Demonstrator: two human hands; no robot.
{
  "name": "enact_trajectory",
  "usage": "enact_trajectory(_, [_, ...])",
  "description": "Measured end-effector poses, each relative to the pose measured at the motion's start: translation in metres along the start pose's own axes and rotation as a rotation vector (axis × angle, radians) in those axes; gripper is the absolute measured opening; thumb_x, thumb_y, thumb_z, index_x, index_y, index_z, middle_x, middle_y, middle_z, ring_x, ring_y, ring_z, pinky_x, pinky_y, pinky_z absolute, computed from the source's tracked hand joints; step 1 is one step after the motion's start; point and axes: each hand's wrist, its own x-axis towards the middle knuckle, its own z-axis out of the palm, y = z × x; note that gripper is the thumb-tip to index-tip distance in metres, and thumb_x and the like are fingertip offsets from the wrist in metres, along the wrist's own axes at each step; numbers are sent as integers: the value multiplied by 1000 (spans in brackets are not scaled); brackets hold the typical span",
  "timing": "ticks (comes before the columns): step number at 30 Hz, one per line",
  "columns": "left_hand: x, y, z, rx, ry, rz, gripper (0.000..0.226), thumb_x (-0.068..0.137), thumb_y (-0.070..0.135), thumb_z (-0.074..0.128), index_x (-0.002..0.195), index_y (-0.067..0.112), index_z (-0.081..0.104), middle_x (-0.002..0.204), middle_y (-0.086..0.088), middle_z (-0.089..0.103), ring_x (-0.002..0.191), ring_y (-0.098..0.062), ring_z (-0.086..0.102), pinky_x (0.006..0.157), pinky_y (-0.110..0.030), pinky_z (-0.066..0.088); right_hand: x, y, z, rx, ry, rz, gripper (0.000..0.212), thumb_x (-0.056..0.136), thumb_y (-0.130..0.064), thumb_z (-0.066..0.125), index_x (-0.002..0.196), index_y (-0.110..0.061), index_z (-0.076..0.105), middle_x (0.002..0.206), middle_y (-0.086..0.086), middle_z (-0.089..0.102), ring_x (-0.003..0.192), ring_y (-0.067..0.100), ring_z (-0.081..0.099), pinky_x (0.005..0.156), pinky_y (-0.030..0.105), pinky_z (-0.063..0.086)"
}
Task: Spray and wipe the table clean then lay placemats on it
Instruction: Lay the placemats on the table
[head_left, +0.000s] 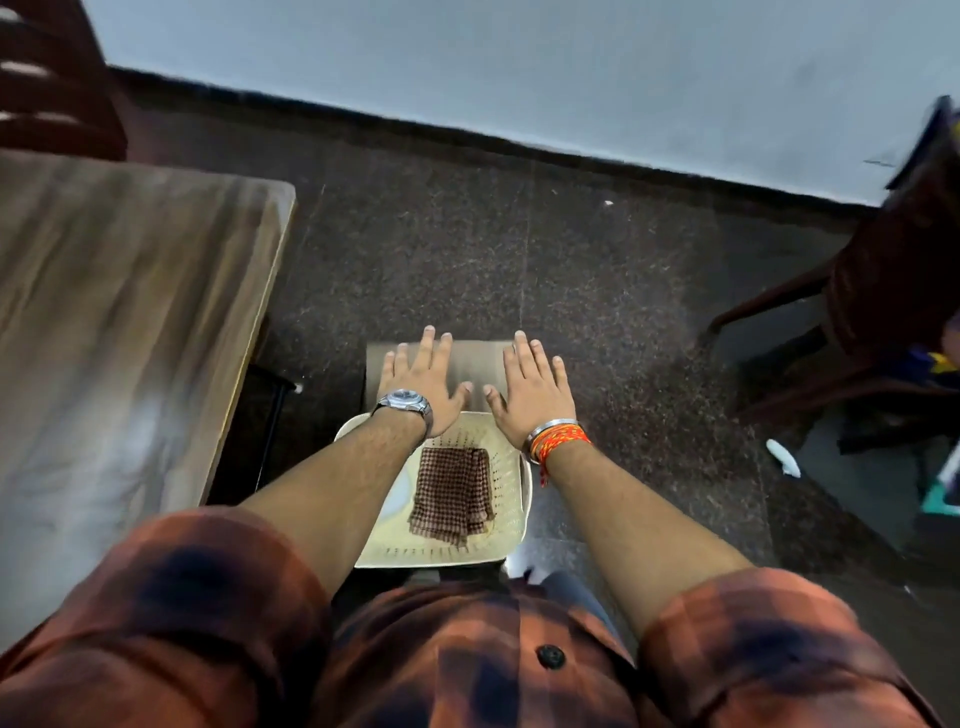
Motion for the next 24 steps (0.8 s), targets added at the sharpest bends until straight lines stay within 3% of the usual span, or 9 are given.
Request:
enact_trajectory(13, [80,41,41,-256,-53,-622,80,99,57,37,161,26,-3,169,-3,-8,153,-40,4,123,-49,1,182,35,75,-27,-293,-429,68,95,-36,48,152,-18,15,162,2,1,146,30,11,115,48,21])
enact_trajectory(20, [95,66,51,-312,-65,-779,77,100,59,32,160,27,-7,168,-1,-11,154,-37,-2,124,-47,-2,229,52,97,-71,-544,-471,73,93,-36,55,151,-24,13,160,12,4,146,35,8,114,56,19])
enact_trajectory(24, [91,79,57,-330,-86,-818,79,100,60,30,159,28,-12,168,-2,-15,154,-36,-5,124,-46,-3,235,55,106,-131,-640,-422,82,90,-40,60,152,-25,8,151,17,30,139,36,28,112,57,17])
